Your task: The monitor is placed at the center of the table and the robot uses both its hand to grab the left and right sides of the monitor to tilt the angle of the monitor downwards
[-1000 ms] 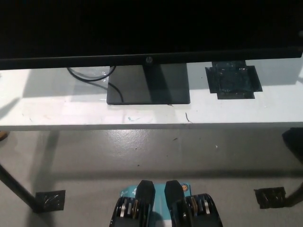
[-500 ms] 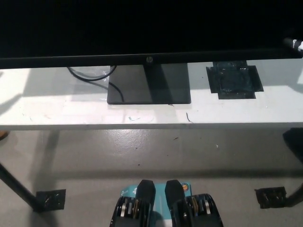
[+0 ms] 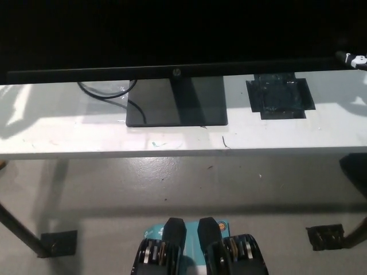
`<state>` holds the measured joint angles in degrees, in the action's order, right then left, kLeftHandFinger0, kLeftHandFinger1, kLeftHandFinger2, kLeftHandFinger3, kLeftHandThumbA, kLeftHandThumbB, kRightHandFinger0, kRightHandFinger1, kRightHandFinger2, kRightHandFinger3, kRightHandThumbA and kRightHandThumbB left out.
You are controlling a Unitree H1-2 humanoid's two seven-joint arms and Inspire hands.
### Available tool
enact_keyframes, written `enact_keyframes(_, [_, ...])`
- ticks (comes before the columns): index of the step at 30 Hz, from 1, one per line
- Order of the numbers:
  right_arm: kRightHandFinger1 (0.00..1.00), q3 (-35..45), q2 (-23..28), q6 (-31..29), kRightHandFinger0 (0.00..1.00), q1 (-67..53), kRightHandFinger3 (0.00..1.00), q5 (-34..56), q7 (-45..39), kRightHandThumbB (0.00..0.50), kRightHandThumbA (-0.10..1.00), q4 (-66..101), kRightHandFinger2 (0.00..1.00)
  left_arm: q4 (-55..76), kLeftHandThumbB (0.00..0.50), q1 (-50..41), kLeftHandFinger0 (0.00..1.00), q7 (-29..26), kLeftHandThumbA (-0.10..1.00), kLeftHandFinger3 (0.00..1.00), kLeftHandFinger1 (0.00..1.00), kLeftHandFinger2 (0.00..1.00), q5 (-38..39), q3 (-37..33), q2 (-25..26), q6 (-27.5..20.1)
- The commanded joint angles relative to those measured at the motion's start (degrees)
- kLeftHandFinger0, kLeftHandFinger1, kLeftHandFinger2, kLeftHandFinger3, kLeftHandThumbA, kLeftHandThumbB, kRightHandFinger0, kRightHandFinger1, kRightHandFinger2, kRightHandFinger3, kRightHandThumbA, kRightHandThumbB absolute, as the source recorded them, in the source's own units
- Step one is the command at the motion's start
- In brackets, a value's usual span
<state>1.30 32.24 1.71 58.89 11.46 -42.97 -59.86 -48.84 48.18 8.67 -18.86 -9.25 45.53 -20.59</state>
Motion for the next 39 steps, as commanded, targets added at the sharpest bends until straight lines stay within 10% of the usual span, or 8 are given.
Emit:
enact_keyframes(1, [1.00,-0.2,2.7,3.1,1.00,7.2,1.00,1.6,-7.7,0.455,0.60,1.5,1.00,-1.2,0.500,6.0,1.00,-0.6,0.99,1.00,1.00,1.00,-2.6,-1.2,1.6,-3.5])
enact_keyframes(28, [1.00,-9.5,-0.2,-0.7,1.00,12.0,1.00,-9.0,-7.1,0.488,0.54,0.6,1.00,-1.5,0.462,10.3,1.00,1.1,0.88,1.00,1.00,1.00,-11.2,-9.9,1.2,-5.4])
enact_keyframes(39, [1.00,-18.3,-2.0,-8.4,1.00,15.6,1.00,-19.0,-0.4,0.500,0.58,1.1,1.00,-10.1,0.423,20.0,1.00,-7.5,0.96,1.00,1.00,1.00,-23.7,-21.5,1.0,-6.3])
